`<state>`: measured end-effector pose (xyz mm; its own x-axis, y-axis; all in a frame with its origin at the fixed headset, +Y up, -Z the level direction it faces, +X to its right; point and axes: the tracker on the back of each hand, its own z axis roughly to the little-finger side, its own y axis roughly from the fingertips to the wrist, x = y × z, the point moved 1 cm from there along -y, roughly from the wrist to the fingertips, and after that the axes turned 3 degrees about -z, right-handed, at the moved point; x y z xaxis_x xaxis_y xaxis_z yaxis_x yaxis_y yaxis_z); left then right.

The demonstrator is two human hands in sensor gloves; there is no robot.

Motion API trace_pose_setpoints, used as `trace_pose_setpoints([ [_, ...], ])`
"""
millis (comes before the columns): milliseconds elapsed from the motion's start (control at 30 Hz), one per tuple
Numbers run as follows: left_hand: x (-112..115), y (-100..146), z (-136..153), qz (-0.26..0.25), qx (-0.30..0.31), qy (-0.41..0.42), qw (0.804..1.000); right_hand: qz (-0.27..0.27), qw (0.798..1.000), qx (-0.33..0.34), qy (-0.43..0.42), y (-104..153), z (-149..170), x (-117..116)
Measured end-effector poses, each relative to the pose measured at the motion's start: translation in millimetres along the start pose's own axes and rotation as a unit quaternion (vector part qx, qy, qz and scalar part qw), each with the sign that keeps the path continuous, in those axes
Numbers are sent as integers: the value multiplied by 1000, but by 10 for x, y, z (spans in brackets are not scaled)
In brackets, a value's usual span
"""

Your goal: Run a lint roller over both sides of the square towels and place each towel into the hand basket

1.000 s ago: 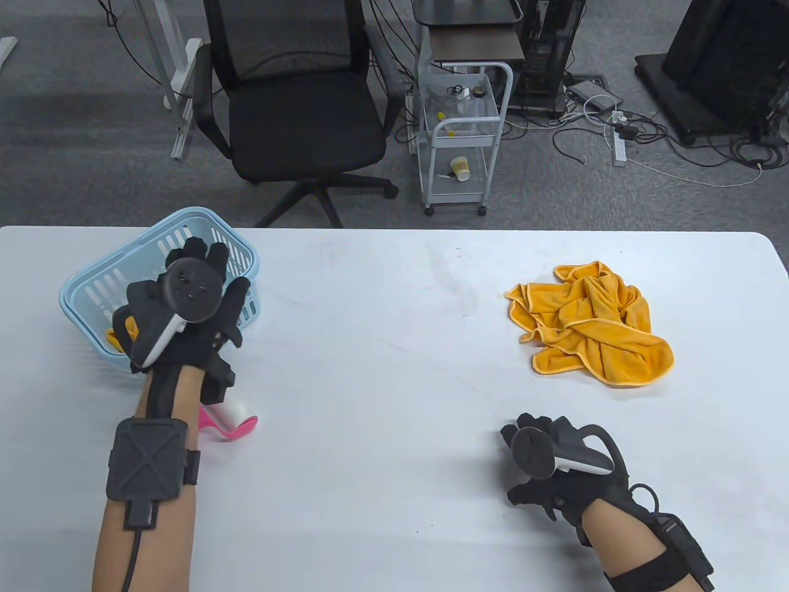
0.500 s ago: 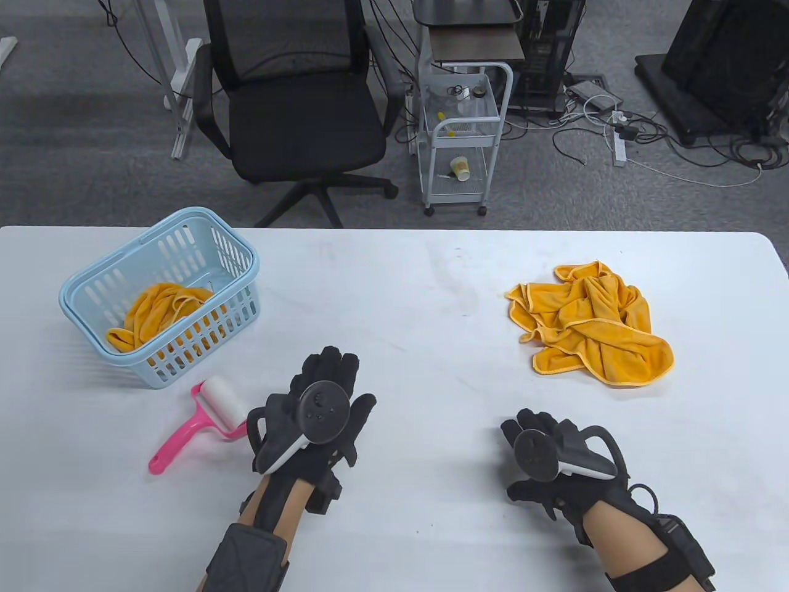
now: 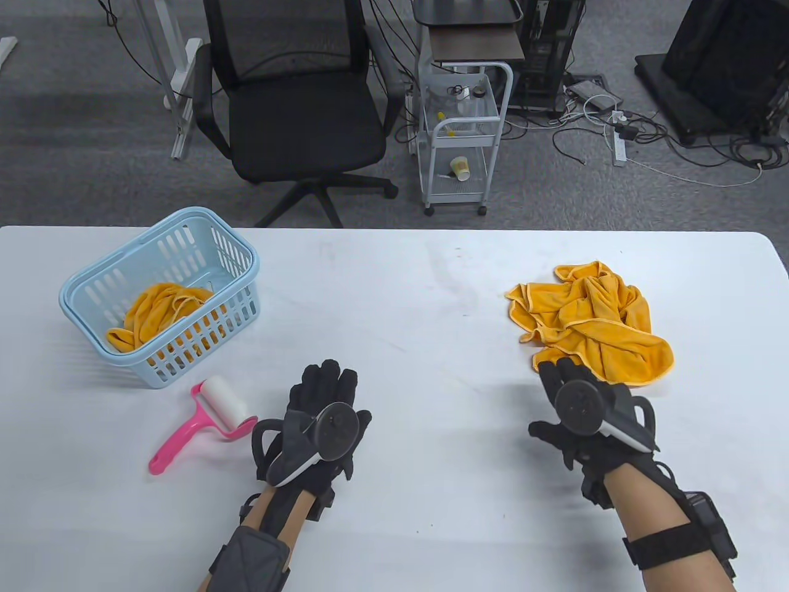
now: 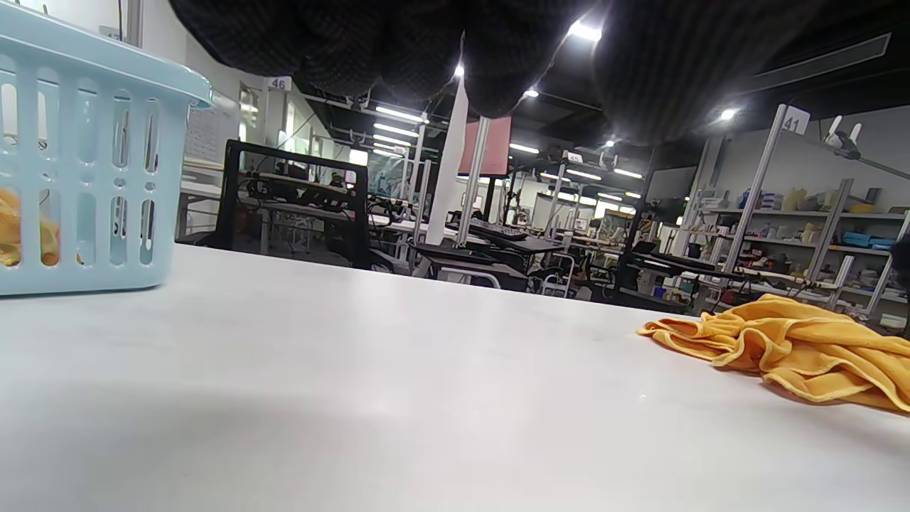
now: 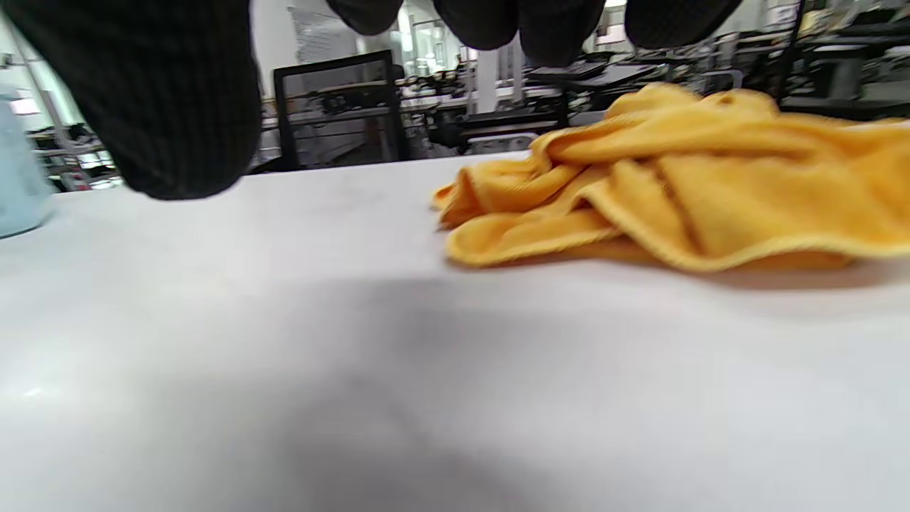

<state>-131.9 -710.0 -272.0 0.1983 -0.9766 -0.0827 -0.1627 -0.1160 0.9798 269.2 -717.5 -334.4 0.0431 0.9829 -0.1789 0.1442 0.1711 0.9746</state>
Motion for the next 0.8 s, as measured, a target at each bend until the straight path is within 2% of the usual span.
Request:
trace_pose_setpoints([
  [67, -13, 4, 16, -1, 1, 11, 1000, 11, 999, -48, 7, -168, 154, 216],
  [167, -37, 6, 36, -2, 3, 12, 1000, 19, 994, -105, -11, -403, 347, 407],
  [300, -79, 5, 82, -5, 0, 29, 1000, 18, 987, -155, -24, -669, 541, 426],
  [433, -88, 5, 109, -6, -3, 37, 999, 20, 980, -195, -36, -901, 702, 273],
  [600, -82, 3, 106, 1, -3, 38, 999, 4, 969, -247, -18, -1110, 869, -59],
  [800, -82, -1, 106, 5, -2, 41, 999, 17, 962, -271, -5, -1192, 949, -301],
])
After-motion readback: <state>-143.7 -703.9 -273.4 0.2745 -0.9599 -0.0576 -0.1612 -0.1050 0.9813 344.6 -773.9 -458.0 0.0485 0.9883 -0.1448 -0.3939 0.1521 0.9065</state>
